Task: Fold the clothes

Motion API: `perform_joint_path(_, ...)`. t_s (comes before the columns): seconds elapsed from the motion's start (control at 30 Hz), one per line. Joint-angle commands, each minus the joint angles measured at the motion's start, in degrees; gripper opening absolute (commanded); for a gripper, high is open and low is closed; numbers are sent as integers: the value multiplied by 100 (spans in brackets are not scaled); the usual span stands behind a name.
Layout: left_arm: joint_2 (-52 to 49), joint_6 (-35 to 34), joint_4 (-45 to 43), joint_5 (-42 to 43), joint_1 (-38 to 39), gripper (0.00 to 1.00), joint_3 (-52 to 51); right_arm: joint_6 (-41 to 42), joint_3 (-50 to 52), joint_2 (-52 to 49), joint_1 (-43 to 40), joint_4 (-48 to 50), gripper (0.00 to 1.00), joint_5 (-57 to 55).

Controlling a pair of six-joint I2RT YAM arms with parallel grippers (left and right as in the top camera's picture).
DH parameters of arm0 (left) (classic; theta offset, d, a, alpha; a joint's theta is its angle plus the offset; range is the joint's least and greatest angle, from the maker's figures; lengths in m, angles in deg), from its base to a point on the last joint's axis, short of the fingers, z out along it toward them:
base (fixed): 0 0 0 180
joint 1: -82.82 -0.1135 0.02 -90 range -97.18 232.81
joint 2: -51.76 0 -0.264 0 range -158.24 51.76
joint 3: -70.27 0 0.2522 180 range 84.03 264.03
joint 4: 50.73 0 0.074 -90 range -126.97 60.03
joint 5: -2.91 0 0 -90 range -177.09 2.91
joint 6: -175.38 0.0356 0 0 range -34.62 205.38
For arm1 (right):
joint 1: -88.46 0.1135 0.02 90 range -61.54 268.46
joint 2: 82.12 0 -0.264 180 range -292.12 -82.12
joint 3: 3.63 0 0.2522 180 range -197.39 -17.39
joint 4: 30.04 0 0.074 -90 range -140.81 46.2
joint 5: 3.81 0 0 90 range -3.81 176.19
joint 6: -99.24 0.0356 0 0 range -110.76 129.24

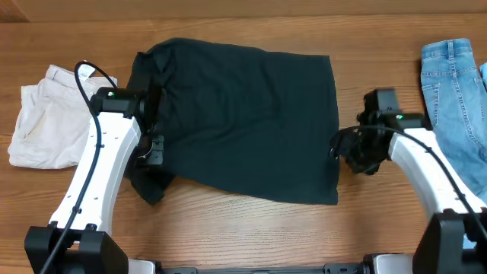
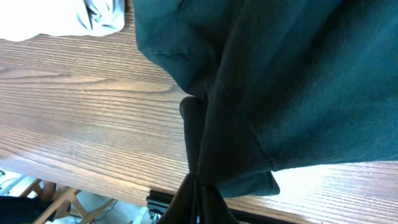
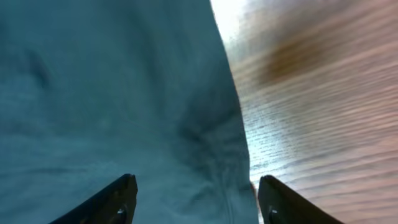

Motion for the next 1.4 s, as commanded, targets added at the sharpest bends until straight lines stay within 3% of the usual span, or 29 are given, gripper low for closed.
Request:
perform_joint_path(0.0,28,111,-11,-81,-35,4,63,17,560,-72,31,595,68,190)
perform_joint_path(0.2,28,109,-7,-79,-37,4,63,24,1187,-72,31,1633,64,188)
perform_joint_path(0.37,28,109,-7,-79,-35,4,63,192,1475,-72,31,2135,49,190)
perform_joint_path(0.47,28,109,-2,-81,-37,4,63,168,1434,-66,31,2033,5,299)
perform_joint_path(0.73,28,111,-4,-81,-37,4,63,-339,286,745,-203,894,4,273)
perform_joint_path(1.0,28,111,-2,-81,-37,5,63,-280,-391,1786,-212,850,4,4)
perform_joint_path(1.13,28,111,-7,-83,-37,5,63,396,-391,1827,-264,577,4,-1270)
perform_joint_path(1.37,31,109,227,-81,-35,4,225,269,-1165,1937,-525,-109,4,-1322)
